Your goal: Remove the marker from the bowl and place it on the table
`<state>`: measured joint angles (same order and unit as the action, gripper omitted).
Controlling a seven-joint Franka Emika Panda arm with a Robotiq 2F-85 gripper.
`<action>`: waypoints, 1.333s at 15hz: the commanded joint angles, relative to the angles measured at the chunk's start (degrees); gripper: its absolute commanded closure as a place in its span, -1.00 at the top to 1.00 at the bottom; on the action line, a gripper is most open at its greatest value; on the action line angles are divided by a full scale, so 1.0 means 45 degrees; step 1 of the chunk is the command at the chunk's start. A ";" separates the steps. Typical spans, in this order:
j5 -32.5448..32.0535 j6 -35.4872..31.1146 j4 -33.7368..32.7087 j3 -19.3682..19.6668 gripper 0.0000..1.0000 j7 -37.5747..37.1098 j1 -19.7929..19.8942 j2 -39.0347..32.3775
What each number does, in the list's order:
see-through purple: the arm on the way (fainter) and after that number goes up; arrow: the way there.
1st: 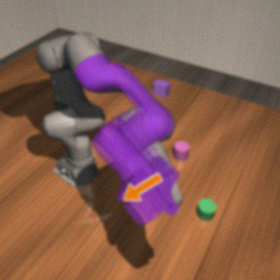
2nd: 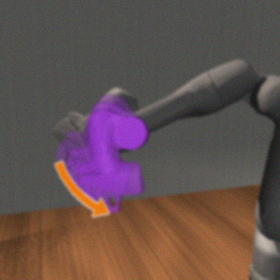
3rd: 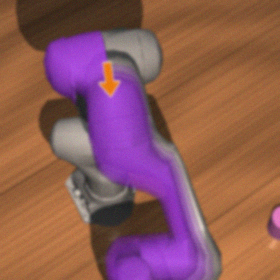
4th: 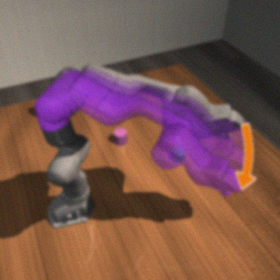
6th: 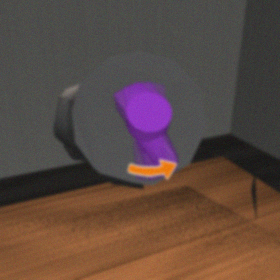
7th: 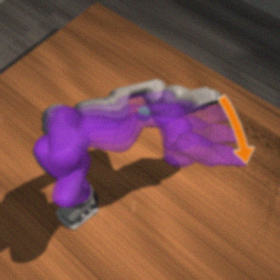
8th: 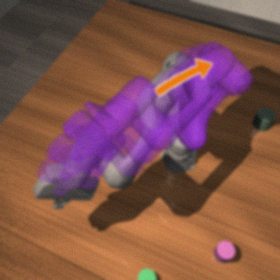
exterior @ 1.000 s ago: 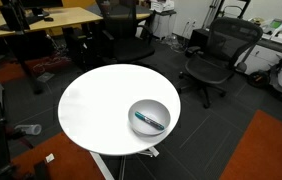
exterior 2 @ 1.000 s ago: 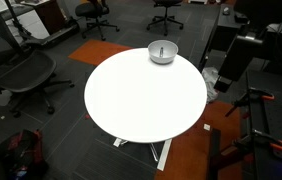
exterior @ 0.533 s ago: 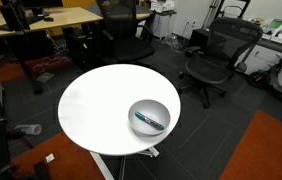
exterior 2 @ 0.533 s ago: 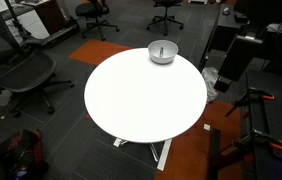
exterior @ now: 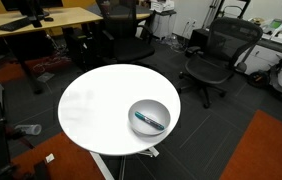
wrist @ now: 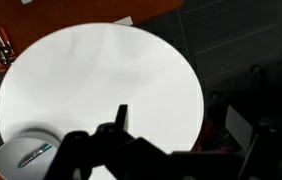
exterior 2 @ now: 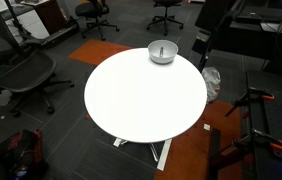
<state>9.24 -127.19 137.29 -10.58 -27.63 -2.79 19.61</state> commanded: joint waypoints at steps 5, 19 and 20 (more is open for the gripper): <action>-0.0629 -0.0996 -0.1719 0.0842 1.00 -0.1679 0.1470 -0.0113; -0.1925 -0.3594 -0.2398 0.2578 1.00 -0.5243 0.3492 -0.2134; -0.1862 -0.3810 -0.2408 0.2732 1.00 -0.5284 0.3493 -0.2374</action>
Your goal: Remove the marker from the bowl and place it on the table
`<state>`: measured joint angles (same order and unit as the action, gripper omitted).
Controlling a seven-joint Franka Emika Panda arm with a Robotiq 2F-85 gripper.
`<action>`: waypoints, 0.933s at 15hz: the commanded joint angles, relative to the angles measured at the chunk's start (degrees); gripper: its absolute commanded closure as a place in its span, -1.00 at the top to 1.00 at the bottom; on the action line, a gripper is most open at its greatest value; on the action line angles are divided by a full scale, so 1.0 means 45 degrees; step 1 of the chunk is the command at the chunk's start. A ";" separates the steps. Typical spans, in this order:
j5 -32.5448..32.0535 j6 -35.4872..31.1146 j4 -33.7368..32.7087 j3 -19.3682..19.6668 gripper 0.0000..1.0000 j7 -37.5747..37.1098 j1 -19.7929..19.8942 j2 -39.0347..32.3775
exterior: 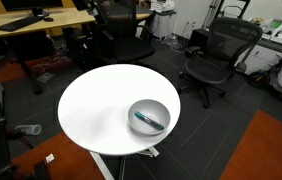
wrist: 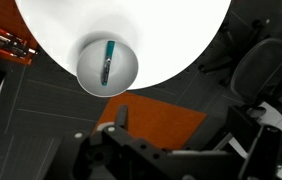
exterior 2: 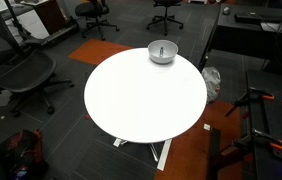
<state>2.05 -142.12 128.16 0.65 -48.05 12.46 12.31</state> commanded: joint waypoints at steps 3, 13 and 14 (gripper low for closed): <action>-0.0071 -0.1177 -0.0417 0.0686 1.00 -0.0865 0.0038 -0.1462; 0.0095 -0.2804 -0.0526 0.1584 1.00 -0.0739 -0.0315 -0.4004; 0.0235 -0.2885 -0.0644 0.1654 1.00 -0.0643 -0.0361 -0.4325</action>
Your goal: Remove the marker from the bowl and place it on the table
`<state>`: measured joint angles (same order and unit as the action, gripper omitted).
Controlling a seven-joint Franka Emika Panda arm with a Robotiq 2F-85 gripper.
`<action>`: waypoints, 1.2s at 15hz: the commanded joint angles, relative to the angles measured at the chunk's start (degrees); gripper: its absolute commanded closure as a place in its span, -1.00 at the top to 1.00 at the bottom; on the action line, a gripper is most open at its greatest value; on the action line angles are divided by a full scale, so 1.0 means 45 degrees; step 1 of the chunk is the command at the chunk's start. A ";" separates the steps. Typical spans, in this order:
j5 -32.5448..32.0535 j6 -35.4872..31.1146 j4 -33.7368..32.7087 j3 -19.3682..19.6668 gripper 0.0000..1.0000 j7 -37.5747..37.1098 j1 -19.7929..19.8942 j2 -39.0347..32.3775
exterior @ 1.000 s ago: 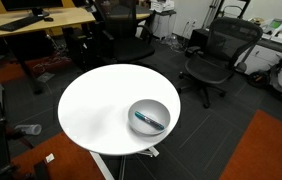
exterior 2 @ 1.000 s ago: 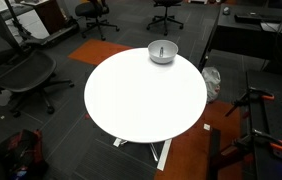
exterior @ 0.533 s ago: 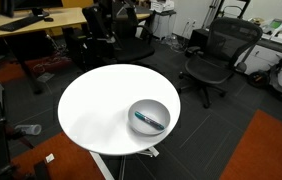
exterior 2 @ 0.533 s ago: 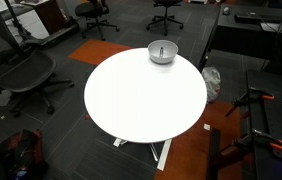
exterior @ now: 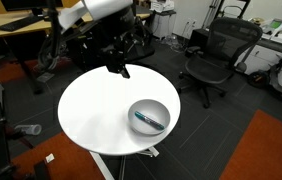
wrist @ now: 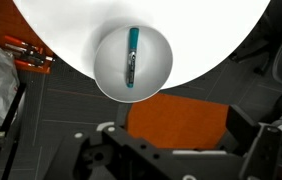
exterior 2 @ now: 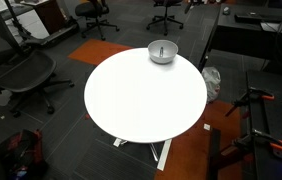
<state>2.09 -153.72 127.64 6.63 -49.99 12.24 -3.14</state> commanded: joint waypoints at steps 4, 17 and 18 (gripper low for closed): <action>0.0698 -0.0465 -0.1139 0.0484 1.00 -0.0040 -0.0543 -0.2139; 0.2142 -0.0184 -0.3820 0.1006 1.00 0.0151 -0.0548 -0.6090; 0.2237 -0.0175 -0.4033 0.0974 1.00 0.0188 -0.0522 -0.6380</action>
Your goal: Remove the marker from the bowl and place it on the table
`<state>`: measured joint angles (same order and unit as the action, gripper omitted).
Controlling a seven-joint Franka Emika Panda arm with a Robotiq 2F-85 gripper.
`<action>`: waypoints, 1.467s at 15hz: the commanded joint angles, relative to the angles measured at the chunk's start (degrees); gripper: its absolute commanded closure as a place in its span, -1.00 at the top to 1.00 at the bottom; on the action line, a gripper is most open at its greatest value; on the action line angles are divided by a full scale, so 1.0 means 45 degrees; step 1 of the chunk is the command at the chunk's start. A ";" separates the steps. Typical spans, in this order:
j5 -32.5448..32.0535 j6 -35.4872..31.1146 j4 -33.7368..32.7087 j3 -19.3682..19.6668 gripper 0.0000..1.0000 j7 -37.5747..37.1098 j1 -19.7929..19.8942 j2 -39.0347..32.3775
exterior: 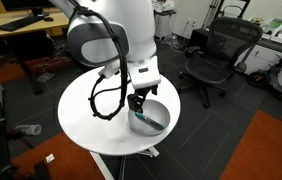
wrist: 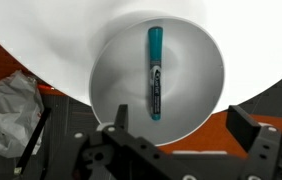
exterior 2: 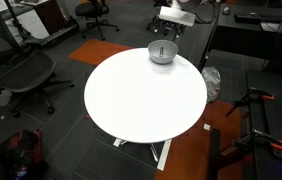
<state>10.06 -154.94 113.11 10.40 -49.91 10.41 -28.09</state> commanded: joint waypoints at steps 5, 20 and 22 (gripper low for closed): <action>0.0609 0.0467 -0.1756 0.0124 1.00 0.0221 -0.0068 -0.1947; 0.0417 0.2571 -0.3990 0.0586 0.18 0.0082 0.0041 -0.4049; 0.0428 0.2770 -0.4211 0.0574 -0.14 0.0087 0.0063 -0.4128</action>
<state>11.17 -145.34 97.19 12.56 -49.90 10.75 -45.36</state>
